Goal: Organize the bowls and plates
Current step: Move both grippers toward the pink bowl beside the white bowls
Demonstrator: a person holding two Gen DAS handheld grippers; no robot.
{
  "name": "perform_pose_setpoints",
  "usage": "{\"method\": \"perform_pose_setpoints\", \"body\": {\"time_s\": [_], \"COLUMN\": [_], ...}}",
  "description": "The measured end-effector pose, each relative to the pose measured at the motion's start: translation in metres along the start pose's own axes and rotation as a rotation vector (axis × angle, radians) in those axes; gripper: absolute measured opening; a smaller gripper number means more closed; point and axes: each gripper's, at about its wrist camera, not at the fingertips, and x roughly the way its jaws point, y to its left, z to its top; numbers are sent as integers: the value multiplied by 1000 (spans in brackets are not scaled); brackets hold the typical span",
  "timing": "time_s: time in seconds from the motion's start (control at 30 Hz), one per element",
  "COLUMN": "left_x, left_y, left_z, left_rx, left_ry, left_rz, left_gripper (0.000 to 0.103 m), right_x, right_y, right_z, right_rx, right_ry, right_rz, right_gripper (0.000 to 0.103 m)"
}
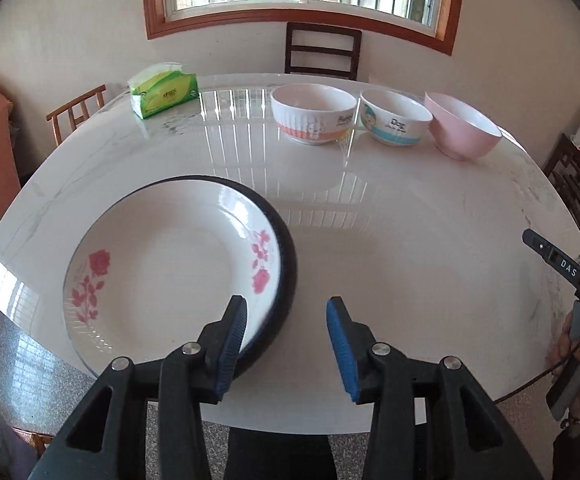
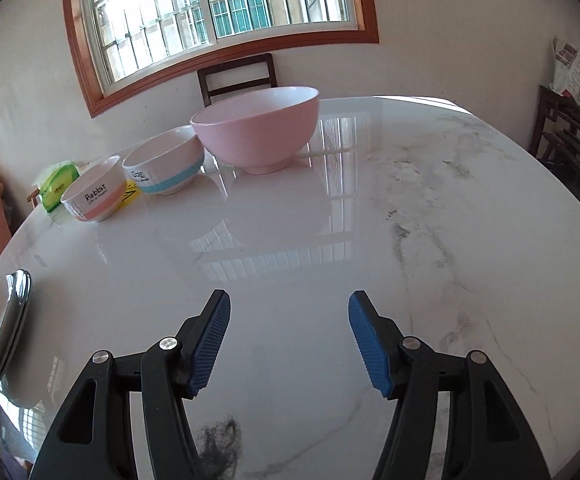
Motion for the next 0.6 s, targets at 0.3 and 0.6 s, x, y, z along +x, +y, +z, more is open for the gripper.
{"method": "perform_pose_setpoints", "body": {"time_s": [0.3, 0.6], "left_x": [13, 49], "left_y": [-82, -145], "left_z": [50, 150], "left_rx": [106, 81], "left_ry": [90, 214], "left_rz": [-152, -329], "left_gripper": [43, 43], "right_x": [18, 21], "right_y": [-40, -47], "right_z": [11, 16], "right_rx": [138, 135], "right_ry": [79, 104], "right_rz": [141, 208], "right_gripper": [59, 59]}}
